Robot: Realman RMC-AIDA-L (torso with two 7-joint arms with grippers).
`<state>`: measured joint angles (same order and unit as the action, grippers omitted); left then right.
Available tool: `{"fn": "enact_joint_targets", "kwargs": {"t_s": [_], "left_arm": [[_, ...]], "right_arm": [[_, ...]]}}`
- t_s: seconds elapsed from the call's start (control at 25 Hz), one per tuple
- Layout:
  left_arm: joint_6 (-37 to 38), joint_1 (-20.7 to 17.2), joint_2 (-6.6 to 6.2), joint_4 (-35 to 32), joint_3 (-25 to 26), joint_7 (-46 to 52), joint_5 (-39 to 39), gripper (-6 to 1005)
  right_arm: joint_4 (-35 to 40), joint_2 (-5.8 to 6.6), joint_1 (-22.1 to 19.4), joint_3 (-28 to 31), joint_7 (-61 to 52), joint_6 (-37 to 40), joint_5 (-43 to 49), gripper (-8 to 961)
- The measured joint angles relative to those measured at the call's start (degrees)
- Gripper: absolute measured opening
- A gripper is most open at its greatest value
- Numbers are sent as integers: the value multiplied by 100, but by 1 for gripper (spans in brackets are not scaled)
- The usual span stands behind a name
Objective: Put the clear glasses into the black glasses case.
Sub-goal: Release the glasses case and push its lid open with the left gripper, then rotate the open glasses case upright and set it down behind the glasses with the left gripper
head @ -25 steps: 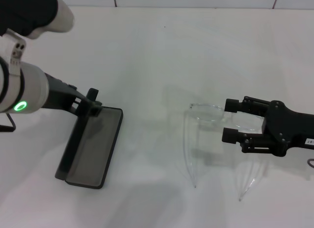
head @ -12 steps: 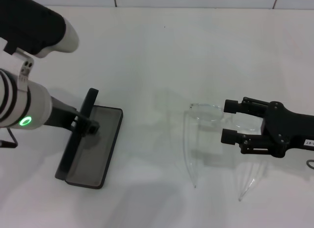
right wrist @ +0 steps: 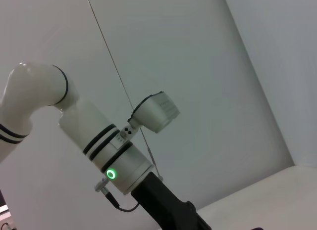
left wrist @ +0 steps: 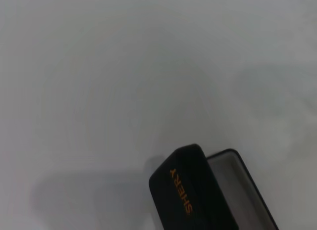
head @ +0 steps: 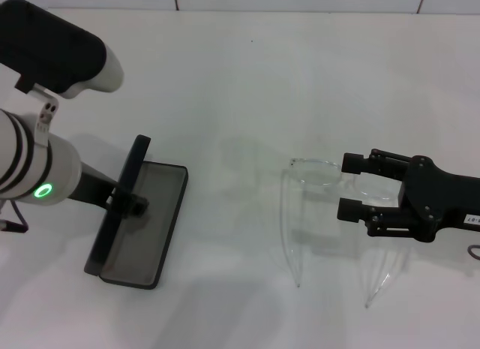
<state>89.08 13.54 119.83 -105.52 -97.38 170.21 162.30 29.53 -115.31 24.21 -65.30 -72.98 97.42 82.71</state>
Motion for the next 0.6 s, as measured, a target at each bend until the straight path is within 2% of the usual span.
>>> {"fn": "enact_joint_targets", "kwargs": {"t_s": [0.24,0.6], "left_arm": [[-3,51,-4,117,0,-31,10,510],[5,71,-22,109,-2,-116,20,331]], "right_arm": [[0,0,-20,0,39,-12,-7,839],[-2,0,-50,6,59,22,-44,839]]}}
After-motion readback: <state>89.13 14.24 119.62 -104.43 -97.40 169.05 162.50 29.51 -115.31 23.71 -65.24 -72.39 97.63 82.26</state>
